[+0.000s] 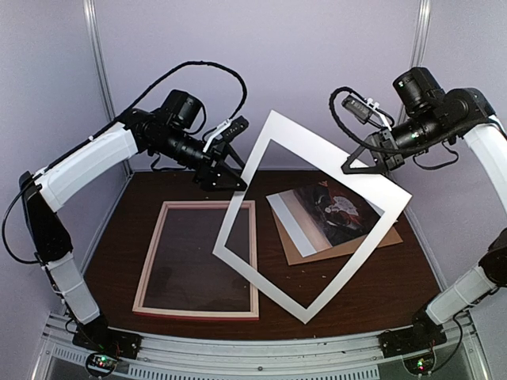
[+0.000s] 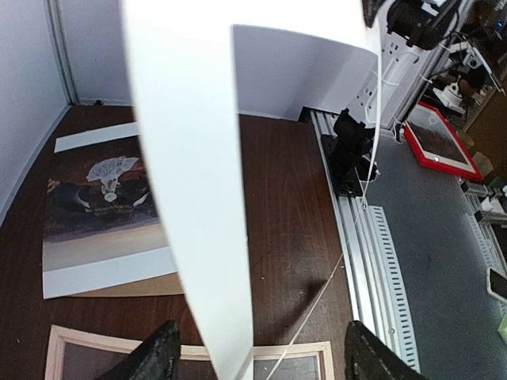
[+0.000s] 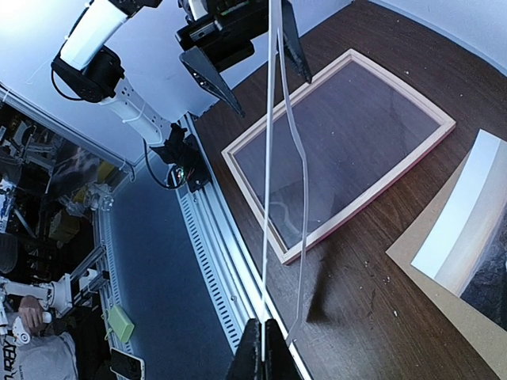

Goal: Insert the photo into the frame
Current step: Pass from the right arm to the left

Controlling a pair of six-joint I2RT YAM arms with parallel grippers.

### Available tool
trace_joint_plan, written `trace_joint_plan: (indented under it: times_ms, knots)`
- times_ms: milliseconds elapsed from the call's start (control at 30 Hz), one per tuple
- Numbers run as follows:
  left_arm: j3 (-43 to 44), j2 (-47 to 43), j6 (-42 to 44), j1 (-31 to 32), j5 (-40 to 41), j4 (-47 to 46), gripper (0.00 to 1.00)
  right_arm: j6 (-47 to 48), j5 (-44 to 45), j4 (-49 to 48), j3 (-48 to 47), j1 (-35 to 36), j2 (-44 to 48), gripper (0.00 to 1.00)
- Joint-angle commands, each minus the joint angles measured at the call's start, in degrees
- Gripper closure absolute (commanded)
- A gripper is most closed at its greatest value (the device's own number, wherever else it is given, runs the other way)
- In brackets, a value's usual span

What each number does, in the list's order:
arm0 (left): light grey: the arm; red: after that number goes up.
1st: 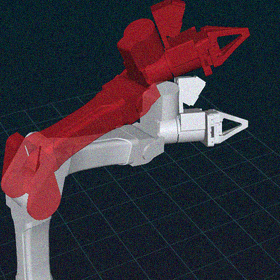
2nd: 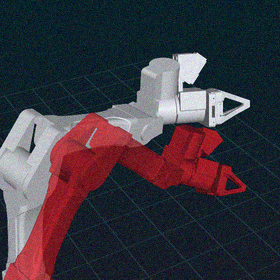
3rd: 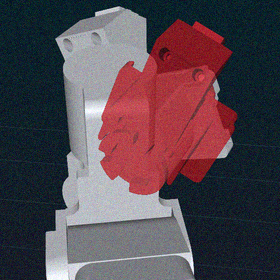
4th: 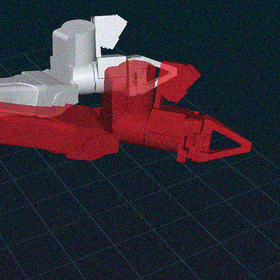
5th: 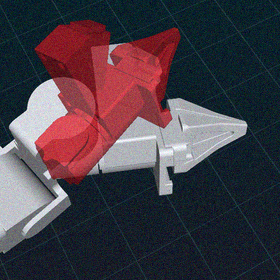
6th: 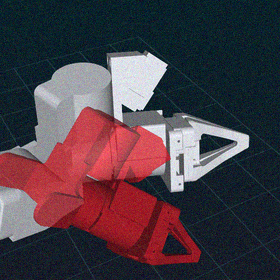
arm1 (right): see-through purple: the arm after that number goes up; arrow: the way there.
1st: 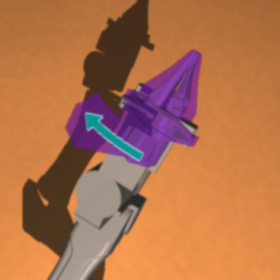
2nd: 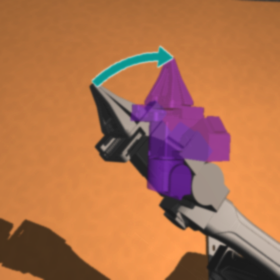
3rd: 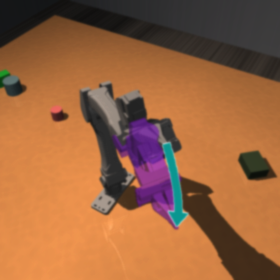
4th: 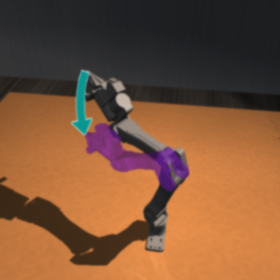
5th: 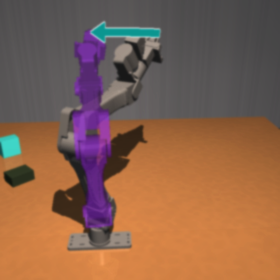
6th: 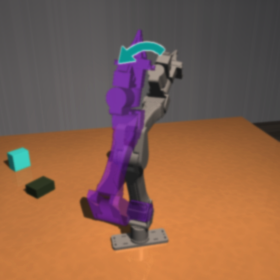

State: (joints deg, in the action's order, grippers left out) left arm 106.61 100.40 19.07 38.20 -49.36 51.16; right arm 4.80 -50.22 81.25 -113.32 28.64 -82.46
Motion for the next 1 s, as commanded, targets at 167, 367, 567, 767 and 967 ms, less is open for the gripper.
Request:
trace_joint_plan:
  times_ms: [167, 367, 567, 767, 967]
  knots:
    - [2.37, 3.88, -0.81, -0.63, -8.18, 2.38, 0.61, 0.83, 2.39, 0.46, -1.62, 0.40, -0.90, 1.00]
    - [2.44, 4.51, -1.89, -1.28, -10.48, 2.91, 0.74, 0.56, 3.26, 0.44, -2.43, 0.36, -0.95, 1.00]
    - [1.69, 4.37, -2.88, -1.54, -11.74, 2.99, 0.83, 0.19, 4.53, 0.23, -1.92, -0.40, -1.39, 1.00]
    - [0.97, 3.77, -4.84, -2.27, -12.12, 3.06, 1.00, -0.69, 5.19, -0.54, -1.23, -2.53, -1.82, 1.00]
    - [-1.97, 1.59, -9.66, -2.91, -11.68, 0.56, 1.00, -2.41, 5.80, -2.14, -0.03, -4.28, -2.46, 0.96]
